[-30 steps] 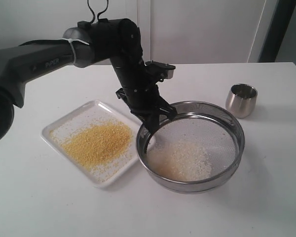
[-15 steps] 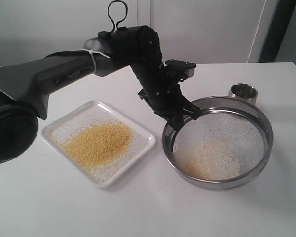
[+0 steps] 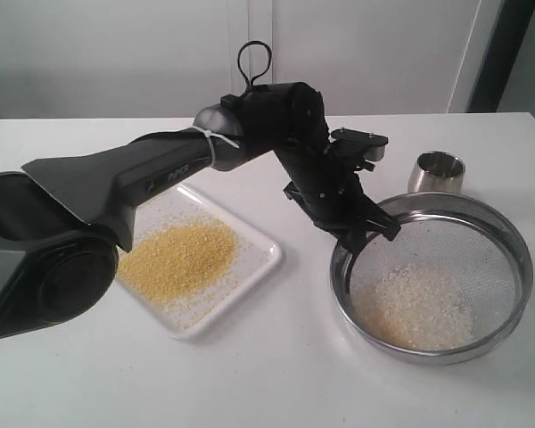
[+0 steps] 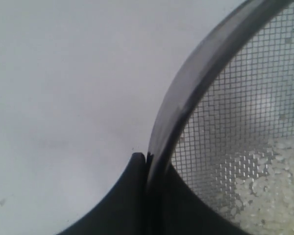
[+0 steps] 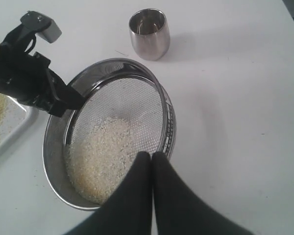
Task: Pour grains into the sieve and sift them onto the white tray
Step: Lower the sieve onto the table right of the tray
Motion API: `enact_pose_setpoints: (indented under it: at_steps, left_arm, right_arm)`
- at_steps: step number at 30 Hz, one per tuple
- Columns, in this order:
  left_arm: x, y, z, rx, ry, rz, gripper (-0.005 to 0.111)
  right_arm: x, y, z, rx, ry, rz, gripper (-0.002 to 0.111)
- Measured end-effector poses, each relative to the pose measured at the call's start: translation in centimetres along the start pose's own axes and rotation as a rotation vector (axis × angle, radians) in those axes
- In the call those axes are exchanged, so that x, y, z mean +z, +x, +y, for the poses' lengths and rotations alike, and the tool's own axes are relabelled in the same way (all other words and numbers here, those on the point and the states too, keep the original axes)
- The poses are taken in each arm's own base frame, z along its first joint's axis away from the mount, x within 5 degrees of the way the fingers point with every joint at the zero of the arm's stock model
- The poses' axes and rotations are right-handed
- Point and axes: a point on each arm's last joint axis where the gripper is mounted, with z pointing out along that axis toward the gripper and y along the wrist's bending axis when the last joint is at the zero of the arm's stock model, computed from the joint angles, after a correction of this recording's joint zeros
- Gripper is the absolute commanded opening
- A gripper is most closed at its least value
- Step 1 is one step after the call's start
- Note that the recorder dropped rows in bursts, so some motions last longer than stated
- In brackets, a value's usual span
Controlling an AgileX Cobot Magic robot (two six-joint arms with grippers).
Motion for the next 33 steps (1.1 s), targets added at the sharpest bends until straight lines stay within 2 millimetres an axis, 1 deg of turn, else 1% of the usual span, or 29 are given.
enact_pose_setpoints:
  at_steps: [3,9,13,17,20,22,33]
  left_arm:
    - [0.52,0.21,0.05,0.000,-0.002,0.013,0.000]
    - [0.52,0.16,0.07,0.015,-0.003,0.007,0.000]
    - [0.65,0.20,0.11,0.019,-0.003,0.010,0.017]
    - [0.70,0.12,0.03,0.012,0.007,0.001,0.039]
    - [0.67,0.06,-0.01,0.010,0.010,-0.004,0.048]
    - [0.67,0.05,-0.01,0.010,0.011,-0.006,0.050]
    - [0.67,0.03,-0.01,0.010,0.011,-0.008,0.050]
  right_arm:
    - [0.00,0.00,0.00,0.000,0.000,0.000,0.000]
    - [0.00,0.00,0.00,0.000,0.000,0.000,0.000]
    - [0.00,0.00,0.00,0.000,0.000,0.000,0.000]
    - [0.00,0.00,0.00,0.000,0.000,0.000,0.000]
    - [0.00,0.00,0.00,0.000,0.000,0.000,0.000]
    - [0.00,0.00,0.00,0.000,0.000,0.000,0.000]
    - [0.00,0.00,0.00,0.000,0.000,0.000,0.000]
